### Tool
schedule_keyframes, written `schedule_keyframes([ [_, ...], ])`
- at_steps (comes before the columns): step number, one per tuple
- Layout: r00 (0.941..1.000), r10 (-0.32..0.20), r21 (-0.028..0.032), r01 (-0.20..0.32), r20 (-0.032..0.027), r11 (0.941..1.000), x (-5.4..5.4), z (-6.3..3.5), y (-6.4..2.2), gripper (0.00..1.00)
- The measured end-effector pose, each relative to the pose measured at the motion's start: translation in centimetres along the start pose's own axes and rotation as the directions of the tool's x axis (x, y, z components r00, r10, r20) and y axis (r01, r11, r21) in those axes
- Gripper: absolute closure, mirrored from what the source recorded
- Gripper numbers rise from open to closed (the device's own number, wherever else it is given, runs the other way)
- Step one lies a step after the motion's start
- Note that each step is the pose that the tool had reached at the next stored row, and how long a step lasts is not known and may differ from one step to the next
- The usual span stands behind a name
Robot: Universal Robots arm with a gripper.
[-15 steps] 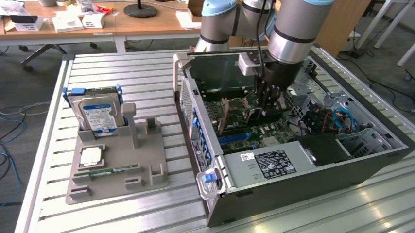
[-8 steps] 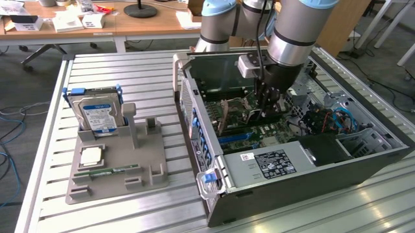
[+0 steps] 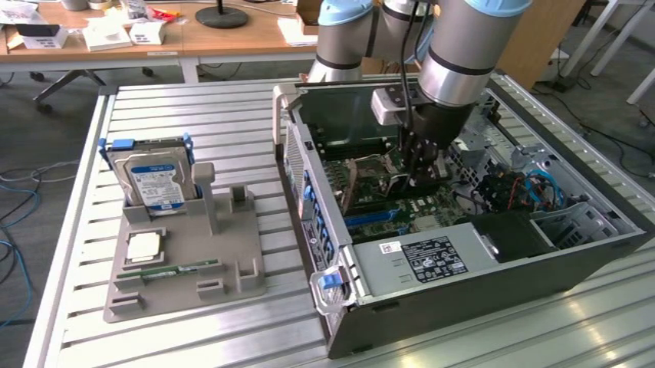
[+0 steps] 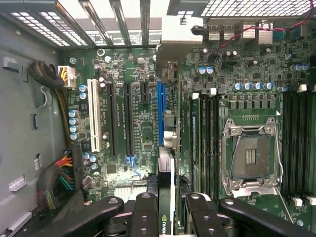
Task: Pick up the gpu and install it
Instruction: 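Insert the gpu into the slot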
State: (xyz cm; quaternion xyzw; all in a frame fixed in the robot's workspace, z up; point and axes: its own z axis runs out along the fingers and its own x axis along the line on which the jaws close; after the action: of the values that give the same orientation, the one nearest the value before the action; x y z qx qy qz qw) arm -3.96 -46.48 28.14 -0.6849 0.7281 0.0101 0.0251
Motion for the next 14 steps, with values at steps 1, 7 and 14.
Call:
schedule_keyframes([
  [1, 1.0000, 0.000, 0.0000, 0.000, 0.0000, 1.0000, 0.05, 0.02, -0.01, 0.74],
  [7, 1.0000, 0.000, 0.0001, 0.000, 0.0003, 1.0000, 0.13, 0.10, 0.15, 0.74],
  [14, 1.0000, 0.000, -0.0001, 0.000, 0.0002, 1.0000, 0.25, 0.14, 0.59, 0.74],
])
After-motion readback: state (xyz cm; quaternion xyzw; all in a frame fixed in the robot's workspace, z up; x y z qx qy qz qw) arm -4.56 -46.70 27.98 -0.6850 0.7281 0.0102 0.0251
